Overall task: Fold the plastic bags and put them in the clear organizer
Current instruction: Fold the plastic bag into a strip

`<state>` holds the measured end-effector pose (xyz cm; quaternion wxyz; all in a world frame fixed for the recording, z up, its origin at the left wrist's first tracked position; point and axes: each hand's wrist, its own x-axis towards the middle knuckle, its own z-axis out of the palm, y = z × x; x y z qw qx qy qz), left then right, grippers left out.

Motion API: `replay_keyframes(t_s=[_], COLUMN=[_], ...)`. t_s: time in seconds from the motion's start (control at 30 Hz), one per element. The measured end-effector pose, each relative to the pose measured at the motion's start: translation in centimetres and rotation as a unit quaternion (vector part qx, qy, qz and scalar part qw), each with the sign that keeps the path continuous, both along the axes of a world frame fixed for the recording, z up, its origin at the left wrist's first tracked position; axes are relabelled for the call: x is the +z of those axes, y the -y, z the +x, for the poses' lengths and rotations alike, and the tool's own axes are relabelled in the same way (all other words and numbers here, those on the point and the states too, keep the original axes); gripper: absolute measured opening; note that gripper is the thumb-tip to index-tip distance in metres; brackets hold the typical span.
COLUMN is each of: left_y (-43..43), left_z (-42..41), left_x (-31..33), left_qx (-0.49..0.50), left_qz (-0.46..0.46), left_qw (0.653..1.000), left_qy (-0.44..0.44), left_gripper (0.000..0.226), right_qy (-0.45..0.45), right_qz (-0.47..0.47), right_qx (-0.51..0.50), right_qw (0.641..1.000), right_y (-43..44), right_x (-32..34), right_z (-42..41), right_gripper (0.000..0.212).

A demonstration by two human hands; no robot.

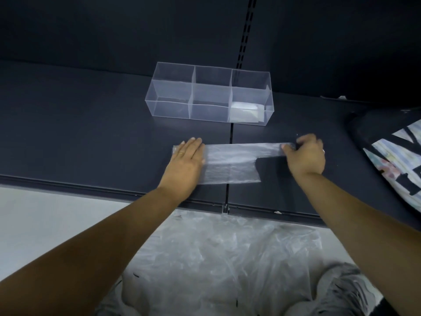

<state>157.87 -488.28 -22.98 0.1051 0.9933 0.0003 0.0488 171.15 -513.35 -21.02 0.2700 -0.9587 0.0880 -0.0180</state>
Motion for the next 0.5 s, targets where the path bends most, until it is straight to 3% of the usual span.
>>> replay_keyframes(t_s=[0.1, 0.17, 0.23, 0.37, 0.5], left_y=[-0.2, -0.2, -0.2, -0.4, -1.8], left_z=[-0.6, -0.9, -1.2, -1.7, -1.8], left_x=[-1.8, -2.4, -2.7, -2.9, -2.9], left_qx=[0.016, 0.01, 0.003, 0.013, 0.006], left_qz=[0.036, 0.066, 0.084, 0.072, 0.081], left_qw=[0.996, 0.991, 0.989, 0.991, 0.992], left_qy=[-0.083, -0.113, -0.123, -0.108, -0.101], left_gripper=[0.062, 0.069, 0.069, 0.071, 0.088], right_qy=[0.14, 0.115, 0.047, -0.038, -0.037], right_qz=[0.005, 0.053, 0.03, -0.118, -0.198], right_qx=[0.134, 0.289, 0.386, 0.39, 0.336], right_qw=[0.981, 0.949, 0.921, 0.912, 0.92], right_y=[-5.3, -9.6, -13.0, -13.0, -7.2], right_x=[0.9, 0.6, -0.5, -3.5, -4.9], right_z=[-3.6, -6.6, -8.8, -7.9, -4.8], right_gripper=[0.029, 0.038, 0.045, 0.059, 0.065])
